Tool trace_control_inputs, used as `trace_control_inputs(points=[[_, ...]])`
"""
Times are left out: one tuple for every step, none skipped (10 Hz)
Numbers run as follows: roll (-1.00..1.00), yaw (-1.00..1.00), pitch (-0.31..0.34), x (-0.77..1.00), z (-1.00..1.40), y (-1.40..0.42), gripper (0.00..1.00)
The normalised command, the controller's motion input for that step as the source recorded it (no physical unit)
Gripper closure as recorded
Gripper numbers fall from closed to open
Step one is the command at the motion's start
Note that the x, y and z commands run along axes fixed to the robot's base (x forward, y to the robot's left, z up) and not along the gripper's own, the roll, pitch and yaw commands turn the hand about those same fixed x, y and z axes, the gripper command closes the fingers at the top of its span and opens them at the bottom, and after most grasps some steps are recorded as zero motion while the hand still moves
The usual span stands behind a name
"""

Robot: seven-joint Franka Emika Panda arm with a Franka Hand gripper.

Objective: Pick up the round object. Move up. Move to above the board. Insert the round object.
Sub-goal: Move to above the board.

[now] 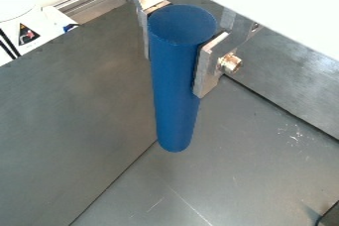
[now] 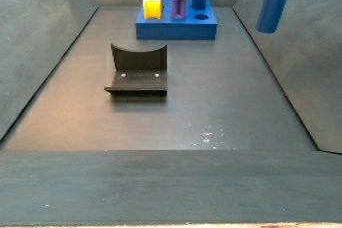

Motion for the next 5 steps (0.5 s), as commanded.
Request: trace_control_inputs(points=[[-0.05, 0.02, 0.060, -0.34, 0.01, -0.02, 1.00], [-0.05, 0.02, 0.060, -0.34, 0.01, -0.02, 1.00], [-0.05, 0.02, 0.060, -0.34, 0.01, -0.02, 1.00], [-0.05, 0.02, 0.060, -0.34, 0.01, -0.02, 1.00], [-0.05, 0.02, 0.060, -0.34, 0.01, -0.02, 1.00]])
